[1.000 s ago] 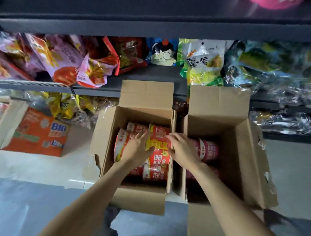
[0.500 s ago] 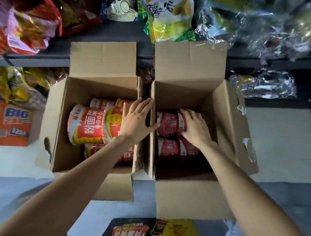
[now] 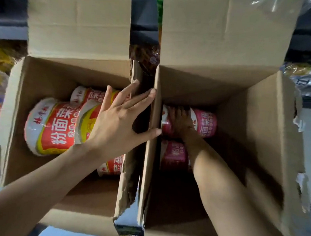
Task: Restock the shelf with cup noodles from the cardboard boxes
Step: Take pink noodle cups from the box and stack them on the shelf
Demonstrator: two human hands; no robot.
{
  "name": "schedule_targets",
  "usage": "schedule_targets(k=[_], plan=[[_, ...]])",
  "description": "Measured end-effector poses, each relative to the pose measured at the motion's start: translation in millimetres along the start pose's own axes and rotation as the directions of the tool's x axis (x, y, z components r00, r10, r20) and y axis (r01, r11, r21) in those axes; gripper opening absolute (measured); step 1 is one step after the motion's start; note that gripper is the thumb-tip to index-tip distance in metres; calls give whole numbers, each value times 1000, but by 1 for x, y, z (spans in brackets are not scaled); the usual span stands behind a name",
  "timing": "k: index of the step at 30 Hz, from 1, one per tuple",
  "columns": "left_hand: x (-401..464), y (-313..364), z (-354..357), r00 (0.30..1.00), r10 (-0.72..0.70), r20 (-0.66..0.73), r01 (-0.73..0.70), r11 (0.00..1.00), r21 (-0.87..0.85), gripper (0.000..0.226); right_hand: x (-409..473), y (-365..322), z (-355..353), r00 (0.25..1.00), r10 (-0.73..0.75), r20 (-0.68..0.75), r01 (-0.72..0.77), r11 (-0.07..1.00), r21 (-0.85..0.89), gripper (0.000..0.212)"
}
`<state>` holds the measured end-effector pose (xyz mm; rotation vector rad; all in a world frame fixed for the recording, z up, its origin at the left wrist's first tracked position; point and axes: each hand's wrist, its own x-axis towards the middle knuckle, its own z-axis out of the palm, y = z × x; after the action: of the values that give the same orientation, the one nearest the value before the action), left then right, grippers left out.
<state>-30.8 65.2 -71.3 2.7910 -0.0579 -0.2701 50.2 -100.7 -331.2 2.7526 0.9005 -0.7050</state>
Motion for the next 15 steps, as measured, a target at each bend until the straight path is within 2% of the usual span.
schedule_targets(k=[4,6,9,13,15], plan=[[-1,-3,4,1000,14,-2,-14,1000,-8,83,17,9,14,998,-38,56,38,999,2,92],[0,-4,5,1000,13,-6,-13,1000,-10,83,18,13,13,996,-77,33,77,997,-11,94],[0,-2,5,1000,8,8,-8,1000,-29,84,0,13,-1,990,-102,-97,104,994,18,105],[-1,4,0,999,-26,23,27,998,-58,87,-65,17,-58,969,-49,-243,110,964,241,121],[-1,9,-2,997,-60,44,63,995,-71,86,-112,21,-98,955,43,-293,65,936,347,121]])
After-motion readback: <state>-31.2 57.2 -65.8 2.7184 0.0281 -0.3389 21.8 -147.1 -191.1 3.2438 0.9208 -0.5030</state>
